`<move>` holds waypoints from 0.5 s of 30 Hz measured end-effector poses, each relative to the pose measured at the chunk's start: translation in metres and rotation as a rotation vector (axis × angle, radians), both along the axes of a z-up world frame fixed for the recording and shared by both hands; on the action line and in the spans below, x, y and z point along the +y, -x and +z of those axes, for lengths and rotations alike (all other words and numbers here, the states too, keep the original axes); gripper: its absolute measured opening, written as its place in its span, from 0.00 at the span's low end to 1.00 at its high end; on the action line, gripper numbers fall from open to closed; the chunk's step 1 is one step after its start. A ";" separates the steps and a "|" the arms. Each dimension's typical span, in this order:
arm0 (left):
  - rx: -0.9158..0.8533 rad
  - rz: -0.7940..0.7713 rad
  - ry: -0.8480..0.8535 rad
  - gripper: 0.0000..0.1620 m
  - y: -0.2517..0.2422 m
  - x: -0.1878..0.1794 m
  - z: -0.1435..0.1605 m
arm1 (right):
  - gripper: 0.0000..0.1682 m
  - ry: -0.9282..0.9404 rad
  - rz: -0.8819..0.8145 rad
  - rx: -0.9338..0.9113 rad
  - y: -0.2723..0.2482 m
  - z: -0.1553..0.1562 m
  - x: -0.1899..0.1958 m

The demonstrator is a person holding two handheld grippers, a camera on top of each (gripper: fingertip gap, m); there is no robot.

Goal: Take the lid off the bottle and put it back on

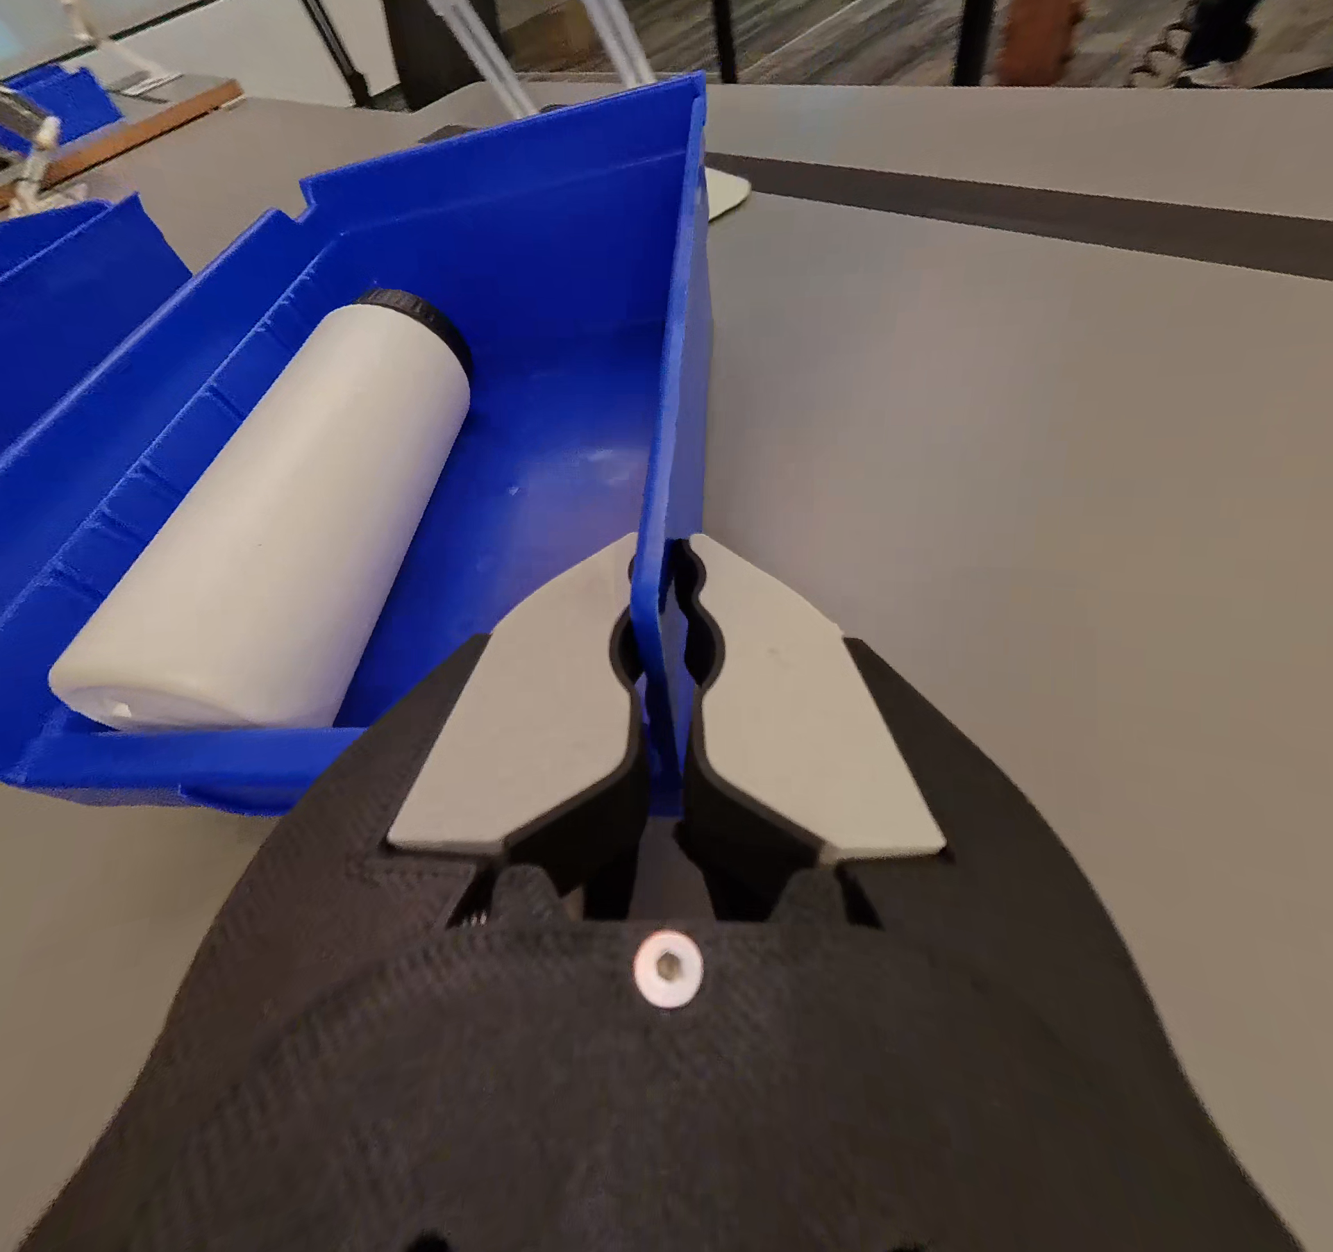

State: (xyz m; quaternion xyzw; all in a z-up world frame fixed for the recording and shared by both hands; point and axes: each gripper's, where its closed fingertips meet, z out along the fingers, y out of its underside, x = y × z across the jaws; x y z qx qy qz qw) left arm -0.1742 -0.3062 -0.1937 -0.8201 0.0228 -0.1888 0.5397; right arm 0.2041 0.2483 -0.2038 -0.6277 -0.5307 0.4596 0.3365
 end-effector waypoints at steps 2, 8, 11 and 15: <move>0.006 -0.062 0.000 0.03 -0.024 0.006 0.000 | 0.03 0.009 0.050 0.000 0.008 0.000 -0.011; 0.025 -0.232 0.012 0.03 -0.078 0.028 0.000 | 0.03 0.016 0.206 -0.003 0.051 -0.001 -0.043; 0.022 -0.292 0.010 0.03 -0.095 0.041 0.001 | 0.03 0.027 0.294 -0.004 0.081 -0.001 -0.060; 0.038 -0.339 0.011 0.03 -0.113 0.060 0.001 | 0.03 0.021 0.404 -0.011 0.127 -0.001 -0.084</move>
